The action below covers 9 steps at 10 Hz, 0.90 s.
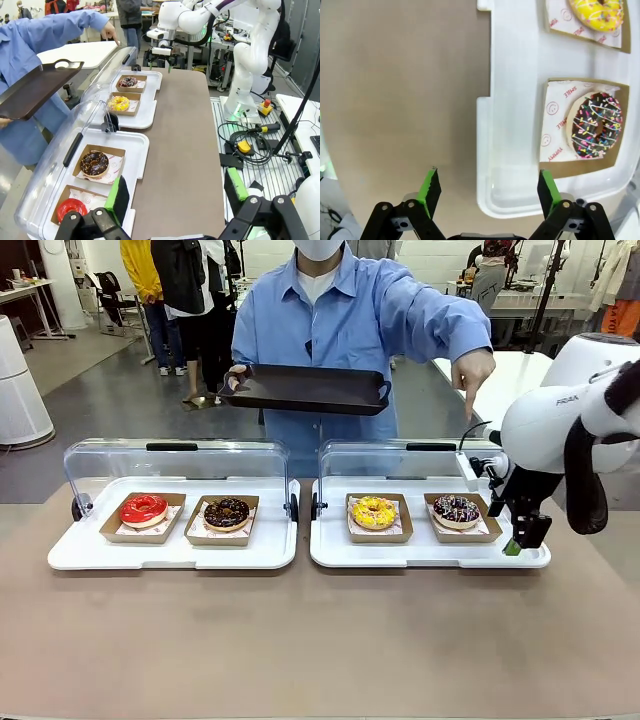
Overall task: Provide the desired donut to the person.
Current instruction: Pick up and lift the Paper togo box containing the Donut pointed at by the person.
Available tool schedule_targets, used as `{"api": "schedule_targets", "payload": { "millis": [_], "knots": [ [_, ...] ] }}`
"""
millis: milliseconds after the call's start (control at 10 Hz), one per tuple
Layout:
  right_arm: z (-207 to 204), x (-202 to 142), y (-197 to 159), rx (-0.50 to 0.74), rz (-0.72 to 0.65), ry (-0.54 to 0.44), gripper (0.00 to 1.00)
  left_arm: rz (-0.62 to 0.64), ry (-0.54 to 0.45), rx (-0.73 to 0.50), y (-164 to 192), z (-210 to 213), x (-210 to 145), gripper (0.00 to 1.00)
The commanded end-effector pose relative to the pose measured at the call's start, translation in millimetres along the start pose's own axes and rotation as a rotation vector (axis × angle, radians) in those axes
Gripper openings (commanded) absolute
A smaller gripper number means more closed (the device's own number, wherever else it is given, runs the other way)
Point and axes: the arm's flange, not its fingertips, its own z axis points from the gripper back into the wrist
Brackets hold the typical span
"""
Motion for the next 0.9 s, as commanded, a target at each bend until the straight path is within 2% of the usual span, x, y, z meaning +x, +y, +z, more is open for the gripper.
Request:
{"api": "schedule_targets", "payload": {
  "millis": [0,300,400,800],
  "knots": [
    [-7,-4,-28,0.014,-0.012,-0.031,1.00,-0.007,-0.003,-0.002,-1,1,1,1.00],
    [-9,-4,-44,0.037,-0.022,-0.046,1.00,-0.007,-0.003,-0.002,-1,1,1,1.00],
    [-11,-4,-34,0.011,-0.030,-0.004,1.00,-0.007,-0.003,-0.002,-1,1,1,1.00],
    [-11,-4,-34,0.011,-0.030,-0.004,1.00,-0.007,-0.003,-0.002,-1,1,1,1.00]
  ]
}}
